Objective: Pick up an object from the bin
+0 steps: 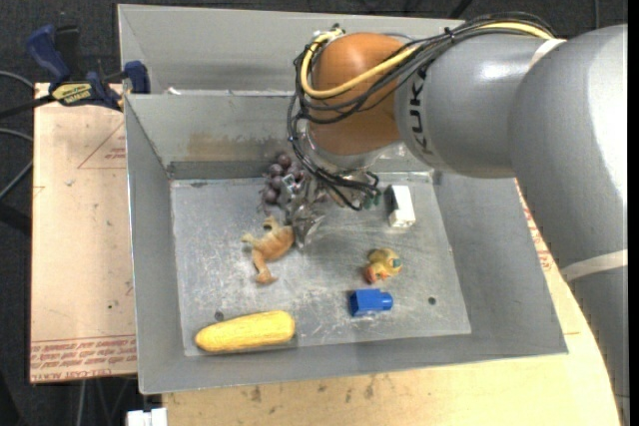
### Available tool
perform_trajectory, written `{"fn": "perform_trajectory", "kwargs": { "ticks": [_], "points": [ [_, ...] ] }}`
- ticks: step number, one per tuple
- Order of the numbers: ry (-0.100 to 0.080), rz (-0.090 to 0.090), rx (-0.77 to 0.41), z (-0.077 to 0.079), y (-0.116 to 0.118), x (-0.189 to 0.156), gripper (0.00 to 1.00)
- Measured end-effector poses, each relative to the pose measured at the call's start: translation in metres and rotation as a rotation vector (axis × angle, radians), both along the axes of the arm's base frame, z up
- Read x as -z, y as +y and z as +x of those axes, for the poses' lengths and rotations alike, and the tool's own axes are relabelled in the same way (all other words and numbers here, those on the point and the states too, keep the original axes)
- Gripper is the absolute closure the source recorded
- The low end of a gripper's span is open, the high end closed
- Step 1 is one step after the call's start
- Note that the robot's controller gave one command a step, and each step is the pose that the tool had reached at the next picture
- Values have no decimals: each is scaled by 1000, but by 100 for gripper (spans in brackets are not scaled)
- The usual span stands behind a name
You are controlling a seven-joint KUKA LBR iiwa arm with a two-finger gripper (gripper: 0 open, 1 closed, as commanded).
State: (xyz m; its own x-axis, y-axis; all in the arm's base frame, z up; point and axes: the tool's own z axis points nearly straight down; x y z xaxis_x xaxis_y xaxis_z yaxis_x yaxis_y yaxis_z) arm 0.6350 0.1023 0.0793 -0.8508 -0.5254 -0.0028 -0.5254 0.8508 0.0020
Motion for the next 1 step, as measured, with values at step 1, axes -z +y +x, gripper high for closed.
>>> {"fn": "perform_trajectory", "kwargs": {
  "ticks": [1],
  "points": [
    [5,-2,0,-2,0,-18,100]
  ]
}}
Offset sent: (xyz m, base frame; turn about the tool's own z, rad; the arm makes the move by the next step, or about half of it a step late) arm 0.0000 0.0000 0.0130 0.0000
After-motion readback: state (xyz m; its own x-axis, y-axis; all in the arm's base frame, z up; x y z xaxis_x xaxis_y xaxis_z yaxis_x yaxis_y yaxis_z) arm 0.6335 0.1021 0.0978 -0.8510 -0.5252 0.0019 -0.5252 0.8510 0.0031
